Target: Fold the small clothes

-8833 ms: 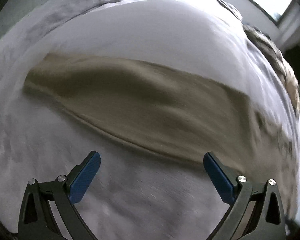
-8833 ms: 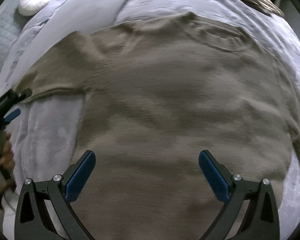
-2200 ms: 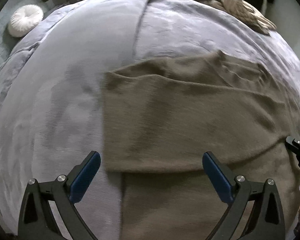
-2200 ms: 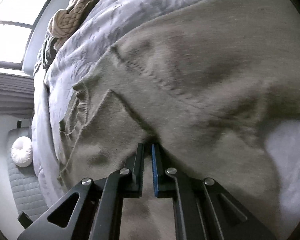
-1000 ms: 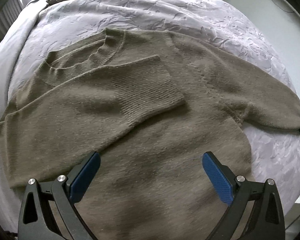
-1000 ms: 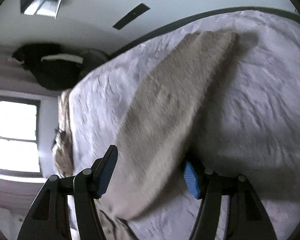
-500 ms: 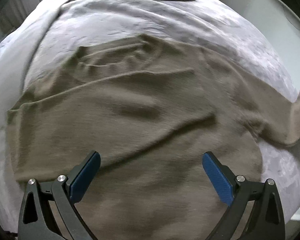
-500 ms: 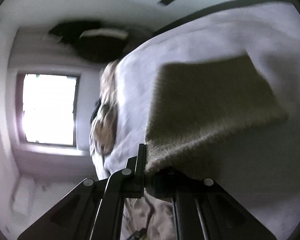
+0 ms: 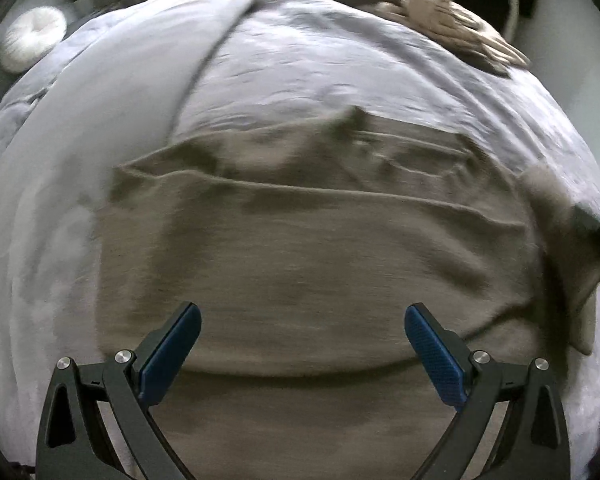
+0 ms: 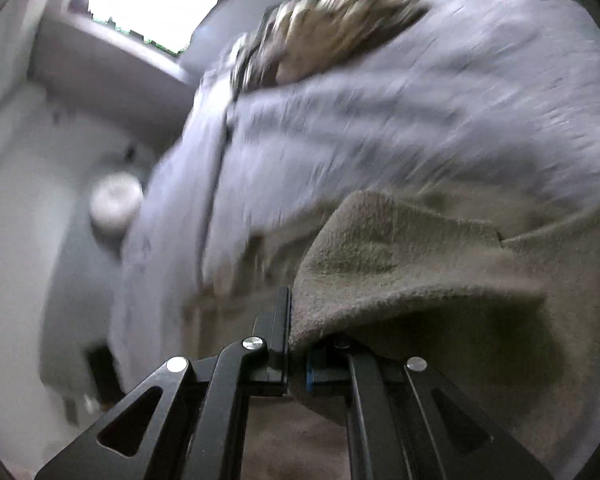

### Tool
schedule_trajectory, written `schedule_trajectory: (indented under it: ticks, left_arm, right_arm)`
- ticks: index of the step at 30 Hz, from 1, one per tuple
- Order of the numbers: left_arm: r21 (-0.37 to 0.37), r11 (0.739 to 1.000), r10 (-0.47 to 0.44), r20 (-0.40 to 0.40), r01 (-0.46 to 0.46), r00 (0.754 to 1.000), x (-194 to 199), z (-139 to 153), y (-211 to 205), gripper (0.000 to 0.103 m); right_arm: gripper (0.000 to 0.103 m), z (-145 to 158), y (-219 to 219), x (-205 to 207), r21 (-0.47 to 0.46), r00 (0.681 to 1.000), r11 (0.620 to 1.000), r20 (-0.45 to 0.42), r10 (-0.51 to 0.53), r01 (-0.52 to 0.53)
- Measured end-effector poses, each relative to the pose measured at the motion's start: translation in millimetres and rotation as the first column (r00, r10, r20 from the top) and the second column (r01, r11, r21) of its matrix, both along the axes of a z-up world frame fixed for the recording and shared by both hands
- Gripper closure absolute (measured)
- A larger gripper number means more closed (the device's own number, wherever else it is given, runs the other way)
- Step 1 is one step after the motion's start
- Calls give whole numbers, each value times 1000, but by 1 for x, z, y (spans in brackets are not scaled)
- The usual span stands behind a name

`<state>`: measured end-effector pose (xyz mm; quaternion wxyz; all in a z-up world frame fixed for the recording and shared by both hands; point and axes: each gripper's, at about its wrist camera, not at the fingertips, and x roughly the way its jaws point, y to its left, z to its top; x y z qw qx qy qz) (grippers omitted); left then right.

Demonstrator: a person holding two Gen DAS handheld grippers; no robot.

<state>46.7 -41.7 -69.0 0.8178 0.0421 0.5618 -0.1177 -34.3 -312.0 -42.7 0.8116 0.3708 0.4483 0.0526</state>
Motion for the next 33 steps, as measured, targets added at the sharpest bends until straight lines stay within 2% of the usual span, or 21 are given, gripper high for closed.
schedule_trajectory:
  ticks: [2,5,7,9,11,14,15,16,19,21,23,25,27,30,32,33]
  left_arm:
    - [-4,1000,20,-13,-20,1000,3,-5,10,1]
    - [-4,999,40,-36,-40,999,8,-13,24,1]
    - [-15,999,40,-40,-41,998,6,-15,33,1]
    - [-22,999,38,-38,-39,999,7,-16,39,1]
    - [-34,999,34,-36,-35,999,7,-14,46,1]
    - [-68,997,30,-33,-33,999,9,-9,55,1]
    - [-86,996,34,-33,-37,999,10,-7,59,1]
    - [-107,993,41,-35,-44,999,13,-4,62,1]
    - [-204,978,44,-47,-53,998,19,5,70,1]
    - [-270,962,36,-58,-50,998,22,10,75,1]
    - [-329,943,24,-74,-47,997,27,12,77,1]
    - [-373,927,6,-90,-39,996,31,10,75,1]
    - [-393,919,-9,-103,-33,995,33,7,71,1]
    - [-416,909,-35,-146,-29,989,34,-4,63,1]
    - [-421,907,-47,-166,-27,985,32,-10,57,1]
    - [-416,909,-54,-173,-24,983,31,-13,53,1]
  right_arm:
    - [93,-26,22,12,-20,995,999,-93,34,-36]
    - [91,-53,31,10,-11,978,1000,-207,12,-15]
    - [79,-56,27,1,49,978,998,-206,-24,35]
    - [74,-53,19,-11,78,976,991,-194,-95,111]
    - [74,-51,7,-21,86,967,978,-185,-173,191]
    - [75,-48,-16,-28,112,930,934,-184,-317,340]
    - [92,-47,-20,-26,125,918,918,-184,-351,376]
    - [96,-43,-19,-22,124,917,918,-184,-353,378]
    - [96,-32,-4,0,84,957,959,-131,-258,270]
    - [96,-23,18,14,55,987,989,-86,-134,139]
    - [96,-18,53,25,-4,997,999,-70,32,-32]
    - [96,-18,84,31,-90,985,984,-91,147,-155]
    - [96,-24,113,32,-149,960,952,-130,249,-267]
    - [92,-36,135,27,-183,931,921,-199,307,-343]
    - [85,-37,138,22,-188,926,917,-217,310,-351]
    - [74,-35,136,19,-174,927,922,-213,308,-346]
